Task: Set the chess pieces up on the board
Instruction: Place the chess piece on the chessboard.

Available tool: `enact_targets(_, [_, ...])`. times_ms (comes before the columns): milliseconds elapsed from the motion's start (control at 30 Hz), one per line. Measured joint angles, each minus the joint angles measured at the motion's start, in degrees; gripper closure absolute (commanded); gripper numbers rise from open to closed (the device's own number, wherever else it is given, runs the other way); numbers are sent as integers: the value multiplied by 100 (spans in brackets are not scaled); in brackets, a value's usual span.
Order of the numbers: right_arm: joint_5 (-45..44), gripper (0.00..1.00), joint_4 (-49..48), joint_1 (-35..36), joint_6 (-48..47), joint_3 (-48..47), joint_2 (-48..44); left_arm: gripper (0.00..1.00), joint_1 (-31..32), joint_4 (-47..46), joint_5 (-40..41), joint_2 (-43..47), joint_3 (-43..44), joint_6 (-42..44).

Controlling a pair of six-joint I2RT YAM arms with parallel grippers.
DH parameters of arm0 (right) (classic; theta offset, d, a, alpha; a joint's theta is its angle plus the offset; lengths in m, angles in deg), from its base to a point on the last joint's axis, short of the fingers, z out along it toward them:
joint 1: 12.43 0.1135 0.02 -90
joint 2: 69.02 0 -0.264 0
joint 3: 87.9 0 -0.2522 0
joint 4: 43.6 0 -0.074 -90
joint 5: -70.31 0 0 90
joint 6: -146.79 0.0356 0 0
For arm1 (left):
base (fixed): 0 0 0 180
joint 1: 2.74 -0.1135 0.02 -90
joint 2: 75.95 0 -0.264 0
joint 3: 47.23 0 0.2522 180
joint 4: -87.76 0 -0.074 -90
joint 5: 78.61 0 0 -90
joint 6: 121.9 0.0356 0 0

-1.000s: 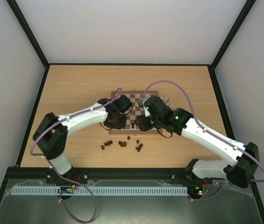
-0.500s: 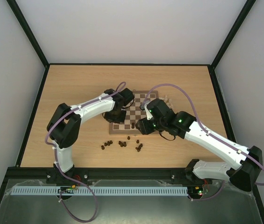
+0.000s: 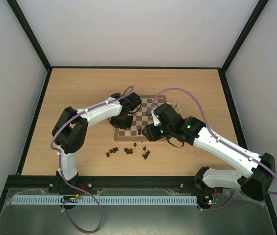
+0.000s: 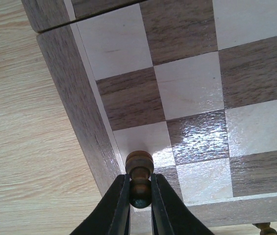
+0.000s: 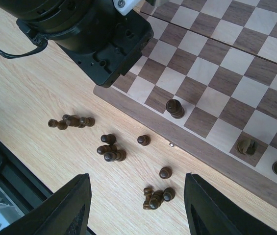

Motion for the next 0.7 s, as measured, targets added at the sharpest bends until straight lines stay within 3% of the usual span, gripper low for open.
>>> enact_targets(67, [2, 47, 0, 0, -2, 0, 22, 88, -11, -4, 0, -2, 15, 22])
enact_targets(133, [2, 47, -2, 0, -2, 0, 48, 78, -22, -24, 0, -2, 22, 44])
enact_targets(433, [2, 47, -7, 0, -4, 0, 157, 71, -48, -109, -31, -2, 22, 129])
enact_targets(700, [0, 47, -22, 0, -2, 0, 192, 70, -48, -177, -46, 2, -13, 133])
